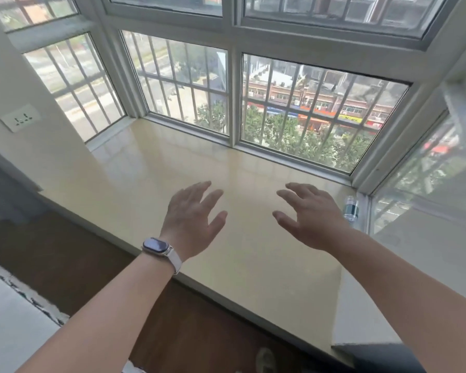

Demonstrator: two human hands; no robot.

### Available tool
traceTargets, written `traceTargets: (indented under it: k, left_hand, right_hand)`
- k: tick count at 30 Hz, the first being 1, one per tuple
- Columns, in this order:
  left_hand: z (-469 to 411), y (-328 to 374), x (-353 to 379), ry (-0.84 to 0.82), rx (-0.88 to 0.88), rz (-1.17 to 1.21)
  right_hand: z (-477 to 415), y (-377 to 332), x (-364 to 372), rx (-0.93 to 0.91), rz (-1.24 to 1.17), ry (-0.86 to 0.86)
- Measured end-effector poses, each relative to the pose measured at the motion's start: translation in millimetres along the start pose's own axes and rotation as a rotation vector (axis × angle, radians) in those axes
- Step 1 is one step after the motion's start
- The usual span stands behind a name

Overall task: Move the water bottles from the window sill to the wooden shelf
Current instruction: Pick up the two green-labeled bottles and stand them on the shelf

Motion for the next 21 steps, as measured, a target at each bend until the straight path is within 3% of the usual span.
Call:
traceTargets:
  k: [10, 21]
  left_hand:
    - [-60, 11, -16, 0.026, 0.022, -0.033]
    - [-101, 25, -9, 0.030, 0.037, -0.083]
  right_hand:
    - [-50, 35, -32, 0.054, -0.123, 0.115]
    - [-88, 45, -28, 0.018, -0.185, 0.130]
Point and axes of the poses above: each hand's wrist, its own z-axis away from the middle knuckle, its own x-axis out of the palm, y = z × x, the point moved 10 cm from there along -z, towards the middle knuckle, and after that the axes turned 3 degrees about -y, right-handed, at the moved point
